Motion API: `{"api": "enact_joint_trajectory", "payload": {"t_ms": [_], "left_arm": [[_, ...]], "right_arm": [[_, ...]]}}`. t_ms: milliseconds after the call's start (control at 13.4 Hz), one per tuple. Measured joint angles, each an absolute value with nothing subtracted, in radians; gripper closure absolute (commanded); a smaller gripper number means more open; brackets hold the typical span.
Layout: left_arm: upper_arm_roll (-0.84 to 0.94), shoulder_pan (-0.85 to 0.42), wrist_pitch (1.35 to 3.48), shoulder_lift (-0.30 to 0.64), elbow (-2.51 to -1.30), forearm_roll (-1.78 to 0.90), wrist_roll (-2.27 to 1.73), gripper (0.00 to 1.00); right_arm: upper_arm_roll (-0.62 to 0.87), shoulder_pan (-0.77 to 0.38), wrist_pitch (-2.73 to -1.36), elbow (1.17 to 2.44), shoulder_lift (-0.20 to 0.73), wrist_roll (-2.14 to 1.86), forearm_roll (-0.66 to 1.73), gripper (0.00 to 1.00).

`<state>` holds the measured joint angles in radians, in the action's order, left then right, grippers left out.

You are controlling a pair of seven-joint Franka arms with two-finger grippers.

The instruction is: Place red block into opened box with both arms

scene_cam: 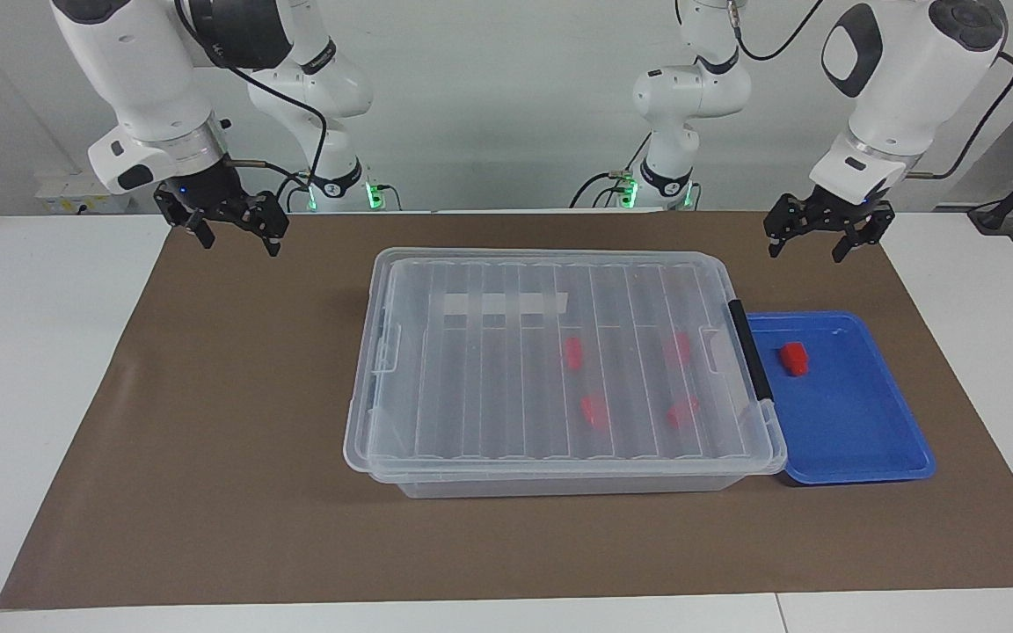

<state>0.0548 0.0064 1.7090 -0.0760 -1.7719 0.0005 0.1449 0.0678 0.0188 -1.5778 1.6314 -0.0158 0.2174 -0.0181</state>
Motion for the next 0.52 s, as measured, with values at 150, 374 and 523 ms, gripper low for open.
{"api": "enact_joint_trajectory", "payload": {"t_ms": [150,374,523], "left_arm": [[0.055,0.006,1.709,-0.076,-1.772,0.001,0.145,0.0],[0.055,0.006,1.709,-0.076,-1.772,0.001,0.145,0.0],[0.055,0.006,1.709,-0.076,-1.772,0.001,0.145,0.0]], "right_arm": [[0.068,0.019,-1.59,1.632,-0.016,0.217,-0.018,0.0],[0.068,0.017,-1.603,1.638,-0.016,0.217,-0.018,0.0],[0.068,0.015,-1.672,1.672,-0.017,0.218,-0.018,0.0]]}}
